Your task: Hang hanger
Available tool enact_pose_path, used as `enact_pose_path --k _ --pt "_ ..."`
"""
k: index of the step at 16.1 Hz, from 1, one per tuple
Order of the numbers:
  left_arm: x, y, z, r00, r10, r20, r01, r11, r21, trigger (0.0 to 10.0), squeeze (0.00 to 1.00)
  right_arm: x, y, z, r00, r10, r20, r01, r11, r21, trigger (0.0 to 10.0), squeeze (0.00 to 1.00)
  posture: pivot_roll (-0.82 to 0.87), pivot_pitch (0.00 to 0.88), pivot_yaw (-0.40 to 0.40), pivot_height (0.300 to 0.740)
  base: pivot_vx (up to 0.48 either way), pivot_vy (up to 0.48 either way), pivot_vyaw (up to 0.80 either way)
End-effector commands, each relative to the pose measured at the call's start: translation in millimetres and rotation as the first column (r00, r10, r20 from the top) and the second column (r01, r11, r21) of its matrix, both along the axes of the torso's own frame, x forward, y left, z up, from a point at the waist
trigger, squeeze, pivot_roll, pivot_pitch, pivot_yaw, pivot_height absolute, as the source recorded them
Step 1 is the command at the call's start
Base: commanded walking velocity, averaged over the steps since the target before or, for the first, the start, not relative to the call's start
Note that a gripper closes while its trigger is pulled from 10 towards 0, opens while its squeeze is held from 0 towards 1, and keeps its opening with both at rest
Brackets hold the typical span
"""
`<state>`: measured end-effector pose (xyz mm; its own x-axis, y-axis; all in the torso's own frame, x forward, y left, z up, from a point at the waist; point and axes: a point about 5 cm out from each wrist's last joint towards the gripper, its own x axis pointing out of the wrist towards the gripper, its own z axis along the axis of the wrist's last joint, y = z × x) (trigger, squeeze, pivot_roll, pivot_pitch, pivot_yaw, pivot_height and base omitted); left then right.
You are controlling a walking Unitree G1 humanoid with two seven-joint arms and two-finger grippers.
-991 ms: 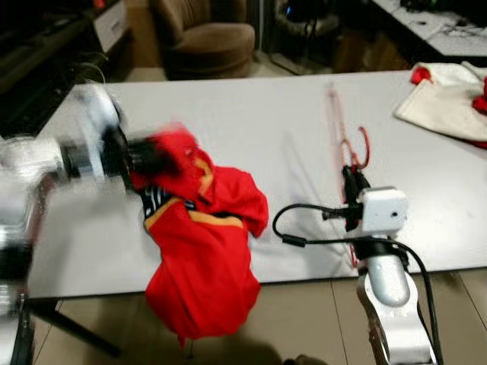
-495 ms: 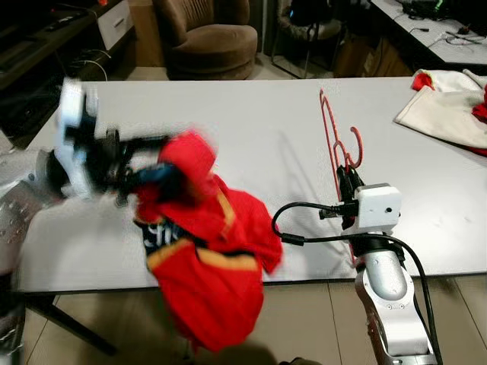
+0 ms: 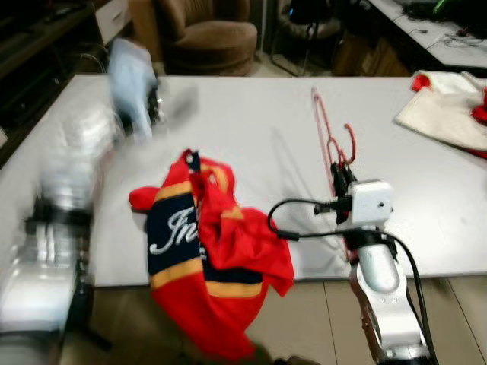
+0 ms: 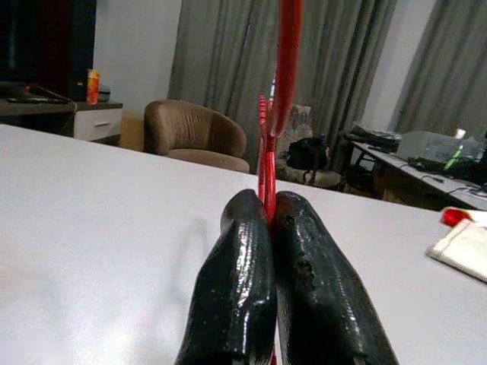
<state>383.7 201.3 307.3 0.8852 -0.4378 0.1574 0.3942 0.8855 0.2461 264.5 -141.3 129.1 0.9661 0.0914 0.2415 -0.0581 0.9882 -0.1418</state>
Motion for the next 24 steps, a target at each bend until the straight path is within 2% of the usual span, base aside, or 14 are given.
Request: enact_pose_path --k 1,4,5,6,7,8,9,11,12,14,17,18,22,24 --pt "8.2 8.3 35 0.993 0.073 0.092 -0.073 0.997 -0.002 10.0 1.00 0.7 -1.2 -2 1.000 -0.009 -0.005 0.009 1.000 0.006 0.0 0.00 -0.02 0.000 0.020 0.740 0.000 0.000 0.00" --pt "23.5 5.1 52 0.970 0.199 0.142 -0.218 0.966 0.137 10.0 1.00 2.0 1.2 -3 1.000 -0.024 0.003 0.024 1.000 0.016 0.0 0.00 -0.03 0.000 0.050 0.740 0.000 0.000 0.00" --pt "26.5 6.6 58 0.956 0.251 0.149 -0.269 0.956 0.117 10.0 0.00 1.8 0.9 -2 0.999 -0.034 0.006 0.034 0.999 0.023 0.0 0.00 -0.04 0.000 0.061 0.740 0.000 0.000 0.00" --pt "26.3 8.1 62 0.952 0.265 0.155 -0.280 0.957 0.080 10.0 0.00 1.4 1.0 -2 0.999 -0.038 0.009 0.037 0.999 0.025 0.0 0.00 -0.04 0.000 0.063 0.740 0.000 0.000 0.00" --pt "23.8 16.7 71 0.945 0.286 0.159 -0.286 0.958 -0.023 10.0 0.00 0.4 0.4 1 0.999 -0.049 0.023 0.049 0.998 0.025 0.0 0.00 -0.05 0.000 0.068 0.740 0.000 0.000 0.00" --pt "23.4 19.4 73 0.943 0.290 0.162 -0.286 0.957 -0.046 10.0 0.00 0.0 0.0 1 0.998 -0.054 0.027 0.053 0.998 0.025 0.0 0.00 -0.05 0.000 0.070 0.740 0.000 0.000 0.00" --pt "19.9 32.7 62 0.956 0.244 0.161 -0.231 0.968 -0.095 10.0 0.00 -2.0 -1.4 2 0.997 -0.063 0.038 0.062 0.998 0.015 0.0 0.00 -0.05 0.000 0.067 0.740 0.000 0.000 0.00" --pt "14.7 44.7 46 0.966 0.204 0.162 -0.184 0.975 -0.127 10.0 0.00 -3.2 -2.3 2 0.997 -0.062 0.039 0.062 0.998 0.007 0.0 0.00 -0.04 0.003 0.057 0.740 0.000 0.000 0.00" --pt "13.4 48.2 41 0.965 0.205 0.163 -0.184 0.974 -0.134 10.0 0.00 -3.3 -2.4 1 0.997 -0.061 0.038 0.061 0.998 0.005 0.0 0.00 -0.04 0.004 0.055 0.740 0.000 0.000 0.00" --pt "1.6 63.7 19 0.968 0.193 0.160 -0.153 0.961 -0.229 10.0 0.00 -2.1 -2.4 1 0.998 -0.047 0.033 0.047 0.999 -0.007 0.0 0.00 -0.02 0.010 0.033 0.740 0.000 0.000 0.00" --pt "-15.8 73.2 -12 0.951 0.259 0.169 -0.210 0.942 -0.262 10.0 0.00 1.3 -2.1 2 0.999 -0.027 0.035 0.028 0.999 -0.019 0.0 0.00 0.01 0.011 0.017 0.740 0.000 0.000 0.00" --pt "-20.4 59.3 -29 0.952 0.259 0.160 -0.214 0.943 -0.255 10.0 0.00 3.3 -1.0 2 0.999 -0.018 0.036 0.019 1.000 -0.021 0.0 0.00 0.02 0.011 0.009 0.740 0.000 0.000 0.00" --pt "-26.8 15.7 -56 0.964 0.238 0.122 -0.197 0.940 -0.278 10.0 0.00 8.4 2.1 3 0.999 -0.003 0.037 0.004 1.000 -0.019 0.0 0.00 0.02 0.000 -0.003 0.740 0.000 0.000 0.00" --pt "-27.3 13.5 -58 0.965 0.236 0.113 -0.197 0.939 -0.281 10.0 0.00 9.0 2.2 3 0.999 -0.003 0.037 0.004 1.000 -0.019 0.0 0.00 0.02 0.000 -0.002 0.740 -0.126 0.000 0.00"
